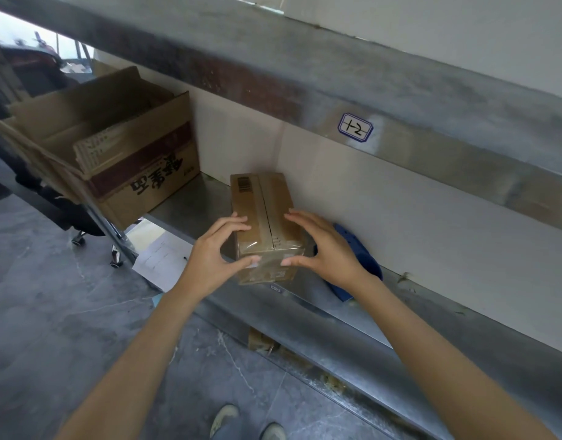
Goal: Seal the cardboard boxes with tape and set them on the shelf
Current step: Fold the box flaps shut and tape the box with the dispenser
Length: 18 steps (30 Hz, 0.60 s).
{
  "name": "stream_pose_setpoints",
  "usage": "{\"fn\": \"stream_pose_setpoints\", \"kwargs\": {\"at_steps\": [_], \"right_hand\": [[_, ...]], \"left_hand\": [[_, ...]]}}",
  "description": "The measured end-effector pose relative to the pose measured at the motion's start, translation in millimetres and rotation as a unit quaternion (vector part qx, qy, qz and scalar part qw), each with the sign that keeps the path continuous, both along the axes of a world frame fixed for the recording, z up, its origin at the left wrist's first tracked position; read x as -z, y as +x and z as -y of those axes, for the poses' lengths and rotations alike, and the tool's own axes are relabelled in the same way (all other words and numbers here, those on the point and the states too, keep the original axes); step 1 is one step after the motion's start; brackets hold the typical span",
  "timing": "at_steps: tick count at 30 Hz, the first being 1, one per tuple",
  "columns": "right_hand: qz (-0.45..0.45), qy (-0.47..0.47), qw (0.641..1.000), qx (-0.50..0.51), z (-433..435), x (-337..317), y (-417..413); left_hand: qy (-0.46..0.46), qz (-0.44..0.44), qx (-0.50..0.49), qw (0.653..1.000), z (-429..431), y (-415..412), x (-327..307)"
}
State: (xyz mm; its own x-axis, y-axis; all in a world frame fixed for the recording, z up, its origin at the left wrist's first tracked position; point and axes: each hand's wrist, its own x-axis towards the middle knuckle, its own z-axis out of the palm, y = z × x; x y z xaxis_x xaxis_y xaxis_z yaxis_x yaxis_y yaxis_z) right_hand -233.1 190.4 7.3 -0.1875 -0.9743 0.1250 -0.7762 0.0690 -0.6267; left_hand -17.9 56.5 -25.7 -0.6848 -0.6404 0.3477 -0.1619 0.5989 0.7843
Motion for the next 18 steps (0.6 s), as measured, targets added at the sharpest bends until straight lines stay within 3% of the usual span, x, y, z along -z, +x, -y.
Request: {"fn": "stream_pose_setpoints", "kwargs": {"at_steps": [8, 18], "right_hand": [[0.046, -0.042, 0.997, 0.036, 2, 22, 6], [0.023, -0.067, 0.994, 0.080, 12, 22, 19]], "left_hand": [[-0.006, -0.020, -0.012, 1.000, 0, 0, 7], [0.019, -0.027, -0.062, 0.997, -15, -9, 7]]}}
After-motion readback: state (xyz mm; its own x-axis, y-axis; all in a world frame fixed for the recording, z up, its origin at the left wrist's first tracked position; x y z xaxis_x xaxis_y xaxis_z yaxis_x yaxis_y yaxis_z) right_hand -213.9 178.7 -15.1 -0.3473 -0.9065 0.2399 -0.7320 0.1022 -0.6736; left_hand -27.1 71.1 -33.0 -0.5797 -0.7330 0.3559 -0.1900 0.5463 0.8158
